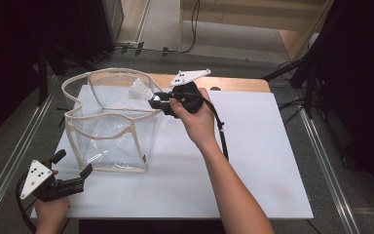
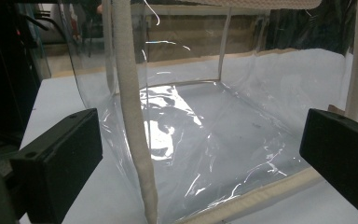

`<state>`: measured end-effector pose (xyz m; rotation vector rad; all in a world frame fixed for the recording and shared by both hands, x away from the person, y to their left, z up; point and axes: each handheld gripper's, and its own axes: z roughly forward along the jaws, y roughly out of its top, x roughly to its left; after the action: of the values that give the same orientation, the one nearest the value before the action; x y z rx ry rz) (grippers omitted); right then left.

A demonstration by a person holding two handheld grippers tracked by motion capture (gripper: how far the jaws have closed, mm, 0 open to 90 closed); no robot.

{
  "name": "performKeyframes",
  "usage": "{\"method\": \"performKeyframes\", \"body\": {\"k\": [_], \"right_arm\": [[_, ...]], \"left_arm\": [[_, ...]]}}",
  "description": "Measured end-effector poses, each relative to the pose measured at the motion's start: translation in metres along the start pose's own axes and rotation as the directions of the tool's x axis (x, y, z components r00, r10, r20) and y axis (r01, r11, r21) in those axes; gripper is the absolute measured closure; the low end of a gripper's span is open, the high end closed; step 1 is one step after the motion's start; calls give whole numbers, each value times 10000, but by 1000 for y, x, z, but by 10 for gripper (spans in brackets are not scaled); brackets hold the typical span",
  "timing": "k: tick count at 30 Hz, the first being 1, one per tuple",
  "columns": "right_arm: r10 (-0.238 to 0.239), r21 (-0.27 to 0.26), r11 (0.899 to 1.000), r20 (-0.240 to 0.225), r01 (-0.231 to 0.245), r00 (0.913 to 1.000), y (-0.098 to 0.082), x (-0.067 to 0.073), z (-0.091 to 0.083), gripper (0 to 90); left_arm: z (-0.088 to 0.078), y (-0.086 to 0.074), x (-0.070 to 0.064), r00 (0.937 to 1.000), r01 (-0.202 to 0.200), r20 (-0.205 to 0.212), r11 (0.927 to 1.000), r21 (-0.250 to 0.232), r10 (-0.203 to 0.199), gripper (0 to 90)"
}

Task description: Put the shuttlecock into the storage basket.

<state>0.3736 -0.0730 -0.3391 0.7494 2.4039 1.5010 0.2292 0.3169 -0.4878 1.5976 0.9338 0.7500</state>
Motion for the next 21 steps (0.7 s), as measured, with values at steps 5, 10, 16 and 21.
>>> {"method": "performKeyframes", "body": {"k": [5,10,16,21], "right_arm": [[207,-540,9984,234,-194,9995,0,0,-5,130],[-37,-768,9970,412,69,9991,0,4,-14,0],[-99,-656,9977,676,143,9977,-6,5,-21,0],[-8,-674,9977,830,64,9965,-15,1,-29,0]], "left_arm": [[0,0,0,10000,22,1,10000,6,-22,0],[0,0,0,10000,16,1,10000,10,-16,0],[0,0,0,10000,8,-8,10000,11,-8,0],[0,0,0,10000,-19,-14,10000,24,19,0]]}}
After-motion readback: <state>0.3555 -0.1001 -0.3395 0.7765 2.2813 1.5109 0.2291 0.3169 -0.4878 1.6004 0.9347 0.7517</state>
